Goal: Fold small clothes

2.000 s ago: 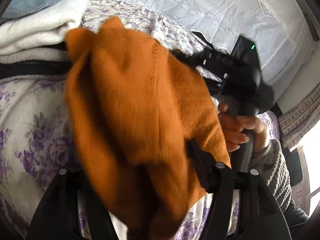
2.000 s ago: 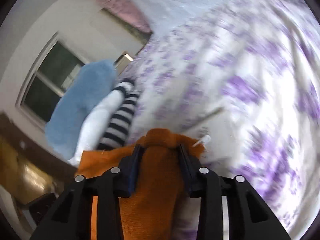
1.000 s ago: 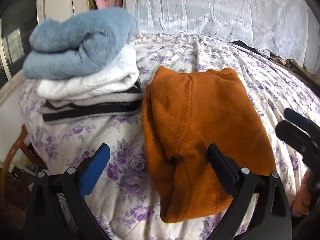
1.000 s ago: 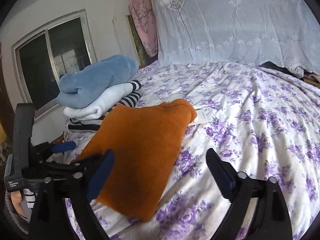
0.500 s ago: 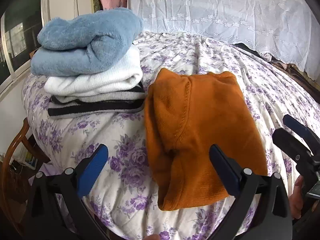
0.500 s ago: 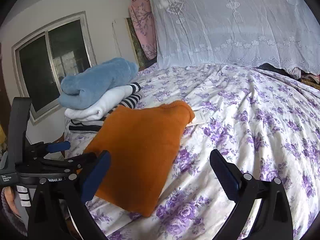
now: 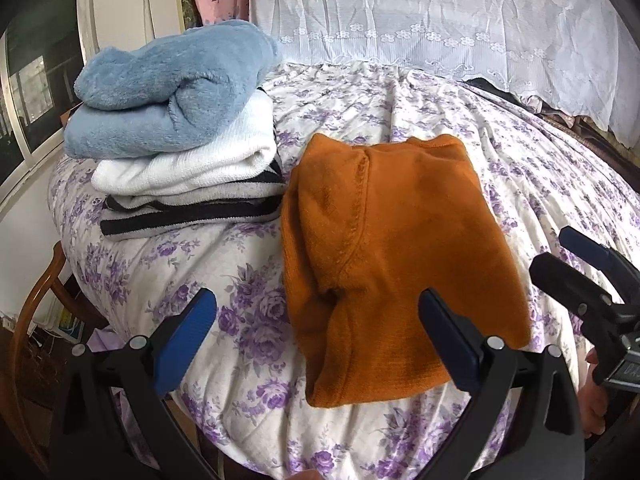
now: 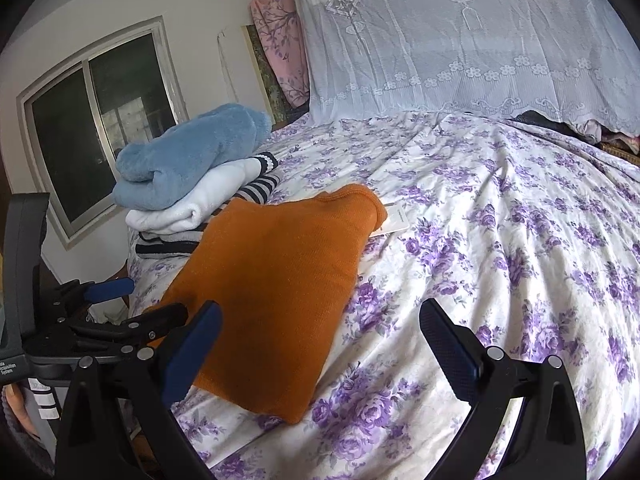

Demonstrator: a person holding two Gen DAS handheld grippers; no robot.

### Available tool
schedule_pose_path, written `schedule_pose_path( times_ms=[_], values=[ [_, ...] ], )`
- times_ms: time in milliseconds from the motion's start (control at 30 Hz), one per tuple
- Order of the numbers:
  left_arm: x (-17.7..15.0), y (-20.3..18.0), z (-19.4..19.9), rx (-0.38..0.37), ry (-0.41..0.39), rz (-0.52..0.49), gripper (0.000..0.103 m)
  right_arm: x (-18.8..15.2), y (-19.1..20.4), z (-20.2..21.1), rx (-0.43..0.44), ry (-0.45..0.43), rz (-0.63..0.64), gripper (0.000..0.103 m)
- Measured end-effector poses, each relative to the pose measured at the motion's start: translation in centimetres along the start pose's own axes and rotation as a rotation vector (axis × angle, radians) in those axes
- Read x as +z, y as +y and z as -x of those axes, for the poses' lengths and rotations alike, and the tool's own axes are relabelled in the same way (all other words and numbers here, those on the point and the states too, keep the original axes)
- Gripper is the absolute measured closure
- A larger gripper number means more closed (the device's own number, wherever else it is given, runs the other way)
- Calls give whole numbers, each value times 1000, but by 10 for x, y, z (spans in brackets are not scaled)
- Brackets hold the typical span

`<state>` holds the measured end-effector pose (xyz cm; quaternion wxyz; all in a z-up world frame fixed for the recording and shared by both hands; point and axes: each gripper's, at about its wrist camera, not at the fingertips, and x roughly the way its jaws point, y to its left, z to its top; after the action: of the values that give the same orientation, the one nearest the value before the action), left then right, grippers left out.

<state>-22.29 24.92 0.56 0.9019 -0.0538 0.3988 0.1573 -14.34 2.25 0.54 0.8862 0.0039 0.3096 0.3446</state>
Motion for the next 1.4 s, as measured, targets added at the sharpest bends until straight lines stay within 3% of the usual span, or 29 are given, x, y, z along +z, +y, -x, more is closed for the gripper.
schedule_pose_path(
  times_ms=[300,467,633,1400],
  values=[
    [-11,2,12,-28,82,40,5,-3,11,15,37,40,4,3],
    [-19,0,36,39,54,51,4,-6,32,48,23,117,-36,3],
    [-25,-9,43,55,59,43,4,-12,57,62,-49,76,118,3],
    [-30,-17,51,36,46,40,4,-11,47,66,-45,90,78,3]
  ],
)
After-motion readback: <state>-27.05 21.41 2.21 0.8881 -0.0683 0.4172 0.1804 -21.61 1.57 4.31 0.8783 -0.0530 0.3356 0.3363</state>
